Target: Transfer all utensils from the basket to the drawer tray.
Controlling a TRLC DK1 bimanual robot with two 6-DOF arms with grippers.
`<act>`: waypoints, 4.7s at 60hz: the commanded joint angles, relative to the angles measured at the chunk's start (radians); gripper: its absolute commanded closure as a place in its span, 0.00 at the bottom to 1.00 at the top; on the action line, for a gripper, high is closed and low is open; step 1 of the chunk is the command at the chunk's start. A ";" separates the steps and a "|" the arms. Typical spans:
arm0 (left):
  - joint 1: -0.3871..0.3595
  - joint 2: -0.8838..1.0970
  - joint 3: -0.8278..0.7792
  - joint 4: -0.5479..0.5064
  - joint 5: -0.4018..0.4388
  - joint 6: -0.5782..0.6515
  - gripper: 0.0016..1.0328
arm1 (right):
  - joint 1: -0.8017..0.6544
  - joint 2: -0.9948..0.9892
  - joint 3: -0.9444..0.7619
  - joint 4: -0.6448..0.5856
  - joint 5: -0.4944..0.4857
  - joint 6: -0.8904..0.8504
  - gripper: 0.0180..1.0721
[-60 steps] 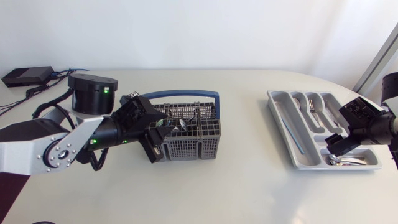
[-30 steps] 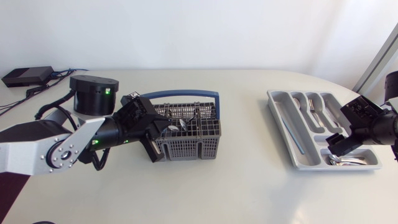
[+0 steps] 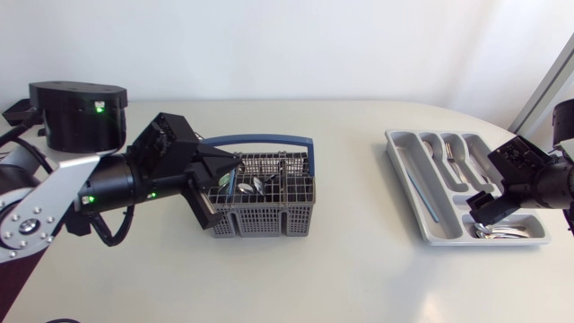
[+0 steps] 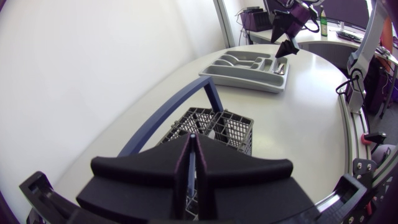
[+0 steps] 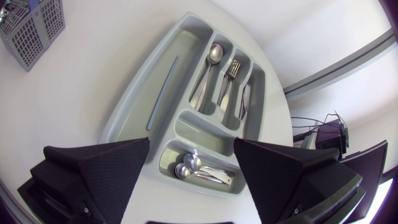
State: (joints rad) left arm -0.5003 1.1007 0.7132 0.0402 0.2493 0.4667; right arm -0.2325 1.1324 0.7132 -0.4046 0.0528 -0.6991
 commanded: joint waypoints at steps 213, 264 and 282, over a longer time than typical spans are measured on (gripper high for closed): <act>0.017 0.137 0.350 -0.393 -0.019 0.085 0.33 | -0.087 0.520 0.371 -0.227 -0.478 0.184 0.95; -0.181 -0.015 -0.155 0.033 -0.352 0.759 0.33 | -0.033 0.609 0.385 -0.201 -0.387 0.248 0.09; -0.201 0.096 -0.173 0.153 -0.407 0.888 0.43 | 0.016 0.495 0.344 -0.227 -0.387 0.268 0.09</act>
State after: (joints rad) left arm -0.7017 1.1679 0.5652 0.1661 -0.1448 1.2884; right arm -0.2268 1.6608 1.0866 -0.6132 -0.3389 -0.4522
